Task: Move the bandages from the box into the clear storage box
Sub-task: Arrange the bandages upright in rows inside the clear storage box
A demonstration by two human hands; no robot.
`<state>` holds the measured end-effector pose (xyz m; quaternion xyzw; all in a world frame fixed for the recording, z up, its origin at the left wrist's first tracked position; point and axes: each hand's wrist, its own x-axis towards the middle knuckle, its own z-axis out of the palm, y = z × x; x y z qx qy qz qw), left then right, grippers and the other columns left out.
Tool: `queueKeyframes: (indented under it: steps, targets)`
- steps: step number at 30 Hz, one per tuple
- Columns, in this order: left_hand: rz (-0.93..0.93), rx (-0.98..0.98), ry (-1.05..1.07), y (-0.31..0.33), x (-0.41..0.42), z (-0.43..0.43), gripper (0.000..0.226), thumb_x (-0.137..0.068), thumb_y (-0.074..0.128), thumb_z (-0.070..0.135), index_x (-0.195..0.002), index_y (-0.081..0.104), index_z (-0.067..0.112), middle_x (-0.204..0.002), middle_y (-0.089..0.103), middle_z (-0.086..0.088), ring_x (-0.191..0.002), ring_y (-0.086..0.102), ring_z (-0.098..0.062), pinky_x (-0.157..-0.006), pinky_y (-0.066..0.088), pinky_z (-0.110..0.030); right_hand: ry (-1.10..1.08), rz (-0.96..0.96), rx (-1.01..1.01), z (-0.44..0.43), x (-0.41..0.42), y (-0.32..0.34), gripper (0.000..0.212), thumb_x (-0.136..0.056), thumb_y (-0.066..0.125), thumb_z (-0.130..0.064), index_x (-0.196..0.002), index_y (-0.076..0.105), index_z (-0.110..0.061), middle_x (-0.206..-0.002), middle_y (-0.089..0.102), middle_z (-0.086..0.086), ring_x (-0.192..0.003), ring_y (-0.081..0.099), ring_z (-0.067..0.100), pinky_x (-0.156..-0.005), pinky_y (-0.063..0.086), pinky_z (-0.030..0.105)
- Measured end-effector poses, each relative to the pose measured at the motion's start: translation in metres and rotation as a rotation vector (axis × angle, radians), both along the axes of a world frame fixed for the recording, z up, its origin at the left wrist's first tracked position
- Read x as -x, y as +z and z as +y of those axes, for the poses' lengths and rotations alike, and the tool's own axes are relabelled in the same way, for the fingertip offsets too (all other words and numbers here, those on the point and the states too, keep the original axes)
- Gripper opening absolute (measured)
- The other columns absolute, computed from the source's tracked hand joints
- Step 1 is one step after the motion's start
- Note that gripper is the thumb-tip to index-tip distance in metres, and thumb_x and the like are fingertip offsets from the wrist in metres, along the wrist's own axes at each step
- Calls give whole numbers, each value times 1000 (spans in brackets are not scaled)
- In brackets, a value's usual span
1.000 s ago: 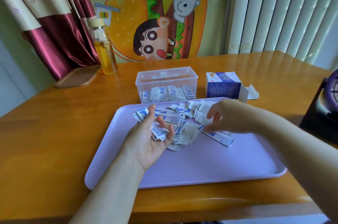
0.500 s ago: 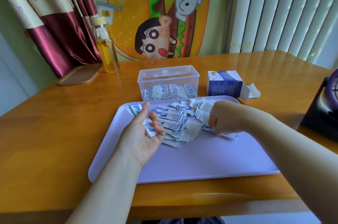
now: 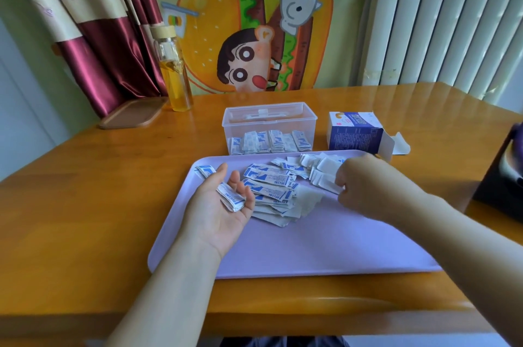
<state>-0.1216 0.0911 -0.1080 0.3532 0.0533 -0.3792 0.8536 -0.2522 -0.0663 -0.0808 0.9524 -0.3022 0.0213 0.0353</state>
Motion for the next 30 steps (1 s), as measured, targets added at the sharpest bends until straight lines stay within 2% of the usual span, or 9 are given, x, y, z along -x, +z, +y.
queueKeyframes:
  steps: [4,7,10,13,15,18,22,26,30]
  targets:
    - [-44,5,-39,3,9,-7,16,-91,59,23,-101,58,10,-92,55,-7,-76,56,-16,-68,56,-34,129,-287,-82,15,-2,27,22,-83,54,-20,-65,66,-18,-59,57,1,-55,49,18,-45,38,25]
    - [-106,58,-171,10,21,-12,38,-86,60,38,-114,56,13,-105,61,-10,-99,62,-23,-87,52,-44,298,-458,-150,43,-20,32,19,-87,56,-22,-81,74,-20,-72,68,-1,-66,59,17,-58,47,26]
    - [-151,119,-264,15,25,-12,32,-91,52,36,-108,60,10,-100,70,-9,-94,68,-21,-85,53,-42,409,-521,-423,58,-42,24,19,-87,58,-17,-96,75,-19,-81,71,-6,-66,59,5,-60,44,15]
    - [-29,80,-135,14,10,-10,14,-96,49,20,-94,56,8,-77,63,-7,-78,62,-18,-75,54,-45,353,-633,-490,37,-58,15,19,-88,57,-15,-84,72,-3,-78,70,12,-62,56,20,-64,46,29]
    - [27,67,-43,12,-8,-6,9,-96,50,15,-93,54,8,-69,58,-3,-68,56,-11,-64,56,-39,324,-491,-437,21,-64,5,21,-86,62,-20,-85,70,0,-85,68,17,-64,52,25,-63,44,29]
    - [46,50,45,17,-31,-5,8,-97,49,13,-95,53,7,-82,54,-2,-69,52,-7,-63,49,-26,325,-172,-409,18,-69,-12,33,-81,69,-36,-102,70,-11,-98,70,5,-84,61,22,-75,49,30]
    - [-21,32,2,29,-53,-12,13,-95,50,10,-107,54,8,-84,54,-2,-67,51,-6,-50,45,-17,301,-56,-374,18,-82,-15,56,-74,73,-46,-120,59,-19,-109,62,-2,-86,51,14,-80,47,29]
    - [-133,-66,-183,31,-71,-21,14,-93,52,13,-106,58,12,-76,58,-1,-58,48,-7,-49,45,-16,297,61,-454,11,-94,-6,59,-71,76,-48,-120,57,-21,-90,54,-11,-82,50,12,-68,42,23]
    - [-113,-55,-165,32,-81,-33,15,-94,50,13,-108,57,13,-75,58,0,-56,46,-6,-51,43,-17,291,99,-506,2,-101,-5,51,-69,76,-50,-110,60,-24,-81,51,-15,-77,51,9,-65,40,19]
